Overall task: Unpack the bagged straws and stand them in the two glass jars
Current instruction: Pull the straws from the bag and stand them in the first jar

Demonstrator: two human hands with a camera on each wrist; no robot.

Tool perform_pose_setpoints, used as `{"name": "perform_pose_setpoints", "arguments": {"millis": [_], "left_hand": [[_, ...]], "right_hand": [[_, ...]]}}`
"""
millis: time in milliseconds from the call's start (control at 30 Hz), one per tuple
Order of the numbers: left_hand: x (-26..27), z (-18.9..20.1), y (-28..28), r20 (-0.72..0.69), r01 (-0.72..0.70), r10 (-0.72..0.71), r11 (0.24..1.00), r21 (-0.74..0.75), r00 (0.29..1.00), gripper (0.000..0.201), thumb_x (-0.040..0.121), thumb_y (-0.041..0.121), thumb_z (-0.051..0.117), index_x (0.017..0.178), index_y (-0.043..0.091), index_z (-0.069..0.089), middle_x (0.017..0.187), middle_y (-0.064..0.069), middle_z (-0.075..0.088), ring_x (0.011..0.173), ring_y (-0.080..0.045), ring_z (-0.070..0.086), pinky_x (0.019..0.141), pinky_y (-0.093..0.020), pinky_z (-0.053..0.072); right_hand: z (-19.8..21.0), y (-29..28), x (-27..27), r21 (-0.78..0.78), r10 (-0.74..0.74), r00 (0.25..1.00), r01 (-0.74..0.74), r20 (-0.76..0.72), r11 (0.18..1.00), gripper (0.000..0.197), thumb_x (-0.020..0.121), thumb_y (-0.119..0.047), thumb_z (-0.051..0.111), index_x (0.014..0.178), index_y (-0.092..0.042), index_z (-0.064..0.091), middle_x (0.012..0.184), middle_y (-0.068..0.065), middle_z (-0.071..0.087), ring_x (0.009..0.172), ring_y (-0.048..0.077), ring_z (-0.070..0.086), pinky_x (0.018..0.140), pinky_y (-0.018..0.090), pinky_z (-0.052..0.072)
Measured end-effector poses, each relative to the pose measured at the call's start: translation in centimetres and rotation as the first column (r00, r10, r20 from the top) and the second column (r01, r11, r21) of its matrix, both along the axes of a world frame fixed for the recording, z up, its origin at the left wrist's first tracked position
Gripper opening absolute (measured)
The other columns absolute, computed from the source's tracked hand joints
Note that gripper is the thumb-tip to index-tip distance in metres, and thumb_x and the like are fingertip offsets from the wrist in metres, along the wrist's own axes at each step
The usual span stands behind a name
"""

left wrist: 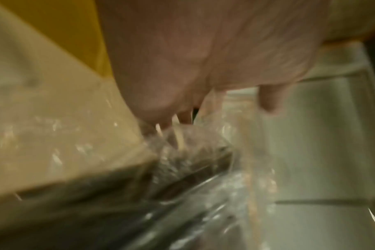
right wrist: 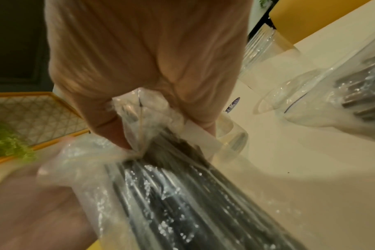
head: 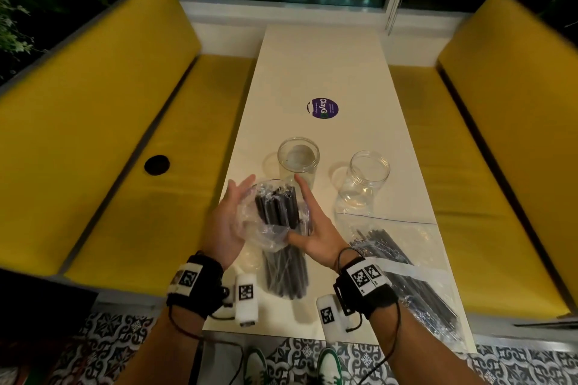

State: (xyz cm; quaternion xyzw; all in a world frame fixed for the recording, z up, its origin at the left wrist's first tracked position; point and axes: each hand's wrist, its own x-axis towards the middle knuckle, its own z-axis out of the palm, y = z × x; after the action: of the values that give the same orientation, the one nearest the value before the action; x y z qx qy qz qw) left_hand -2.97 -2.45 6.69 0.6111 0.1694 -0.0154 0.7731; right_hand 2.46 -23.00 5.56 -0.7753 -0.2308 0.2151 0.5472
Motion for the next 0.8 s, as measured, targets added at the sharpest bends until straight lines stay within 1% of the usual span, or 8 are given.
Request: {"name": "perform_pose_setpoints", "arguments": {"millis": [67, 133, 233, 333, 433, 567, 667, 800], "left_hand": [[-1.0, 0.0, -0.9, 0.062, 0.148, -0.150, 0.988, 0.037, 0.987, 0.062, 0.105, 0.046, 0.054, 0.160, 0.020, 0.042, 0.156, -0.012, 0.057, 0.143, -0.028, 0.057, 0.112, -0.044, 0.053], [-1.1, 0.1, -1.5, 0.021, 0.203, -0.212, 0.959, 0.199, 0.977, 0.070, 0.092, 0.057, 0.070, 0.151, 0.025, 0.051, 0.140, 0.003, 0.071, 0.130, -0.015, 0.067, 0.108, -0.039, 0.052], [-0.7, -0.6, -1.8, 0.032, -0.038, 0.027, 0.916, 0.400, 0.999, 0.040, 0.093, 0.055, 0.071, 0.115, 0.021, 0.073, 0.103, 0.006, 0.082, 0.100, -0.015, 0.077, 0.089, -0.031, 0.059], [-0.5, -0.9, -2.0, -0.003, -0.201, 0.222, 0.889, 0.412, 0.975, 0.059, 0.096, 0.065, 0.059, 0.086, 0.009, 0.071, 0.075, 0.000, 0.074, 0.071, -0.018, 0.070, 0.072, -0.035, 0.051], [-0.1, -1.4, -1.6, -0.011, -0.138, 0.144, 0.962, 0.237, 0.989, 0.079, 0.091, 0.084, 0.050, 0.112, 0.012, 0.075, 0.103, -0.016, 0.080, 0.099, -0.037, 0.076, 0.091, -0.054, 0.058], [-0.8, -1.0, -1.7, -0.012, 0.097, -0.097, 0.986, 0.139, 0.995, 0.078, 0.098, 0.080, 0.040, 0.151, 0.024, 0.055, 0.147, -0.015, 0.064, 0.139, -0.040, 0.058, 0.114, -0.070, 0.041], [-0.7, 0.7, -2.8, 0.051, 0.109, -0.117, 0.985, 0.135, 0.992, 0.058, 0.097, 0.055, 0.065, 0.145, 0.023, 0.059, 0.138, -0.003, 0.073, 0.131, -0.024, 0.067, 0.112, -0.050, 0.049], [-0.9, 1.0, -3.3, 0.063, 0.050, -0.057, 0.993, 0.110, 0.996, 0.052, 0.091, 0.039, 0.076, 0.137, 0.019, 0.063, 0.127, -0.007, 0.077, 0.123, -0.034, 0.071, 0.107, -0.053, 0.055]], "right_hand": [[-0.3, 0.3, -0.1, 0.006, -0.033, 0.999, 0.033, 0.005, 0.999, 0.100, 0.089, -0.017, 0.078, 0.159, -0.055, 0.017, 0.155, -0.025, 0.045, 0.136, -0.005, 0.050, 0.120, 0.034, 0.038], [0.0, 0.8, -0.3, -0.019, -0.047, 0.999, 0.047, 0.004, 0.999, 0.087, 0.091, -0.025, 0.076, 0.156, -0.053, 0.025, 0.147, -0.018, 0.055, 0.128, -0.003, 0.058, 0.118, 0.038, 0.042], [1.2, 1.4, -0.9, -0.051, 0.003, 1.000, -0.003, 0.002, 0.999, 0.081, 0.088, -0.045, 0.066, 0.159, -0.039, 0.028, 0.151, -0.010, 0.054, 0.134, 0.009, 0.054, 0.116, 0.038, 0.043], [2.4, 1.9, -1.6, -0.066, 0.122, 0.989, -0.116, 0.084, 0.991, 0.094, 0.091, -0.056, 0.064, 0.166, -0.027, 0.014, 0.164, -0.005, 0.035, 0.147, 0.009, 0.037, 0.120, 0.030, 0.031], [2.2, 2.5, -2.1, -0.110, 0.103, 0.942, -0.071, 0.318, 0.991, 0.077, 0.100, -0.061, 0.051, 0.161, -0.023, 0.023, 0.153, 0.004, 0.045, 0.132, 0.010, 0.050, 0.108, 0.016, 0.037], [1.7, 3.0, -1.4, 0.042, -0.255, 0.909, 0.256, 0.331, 0.966, 0.052, 0.103, -0.066, 0.025, 0.117, -0.023, 0.049, 0.091, -0.004, 0.062, 0.079, 0.004, 0.060, 0.072, 0.023, 0.051], [1.4, 3.1, -0.8, 0.121, -0.416, 0.823, 0.402, 0.388, 0.908, 0.039, 0.107, -0.051, 0.029, 0.089, -0.020, 0.046, 0.080, -0.006, 0.048, 0.070, 0.004, 0.046, 0.065, 0.016, 0.037], [1.5, 3.7, 0.4, 0.171, -0.538, 0.784, 0.511, 0.310, 0.843, 0.043, 0.111, -0.040, 0.036, 0.075, -0.020, 0.050, 0.076, -0.005, 0.050, 0.065, 0.004, 0.046, 0.065, 0.019, 0.040]]}}
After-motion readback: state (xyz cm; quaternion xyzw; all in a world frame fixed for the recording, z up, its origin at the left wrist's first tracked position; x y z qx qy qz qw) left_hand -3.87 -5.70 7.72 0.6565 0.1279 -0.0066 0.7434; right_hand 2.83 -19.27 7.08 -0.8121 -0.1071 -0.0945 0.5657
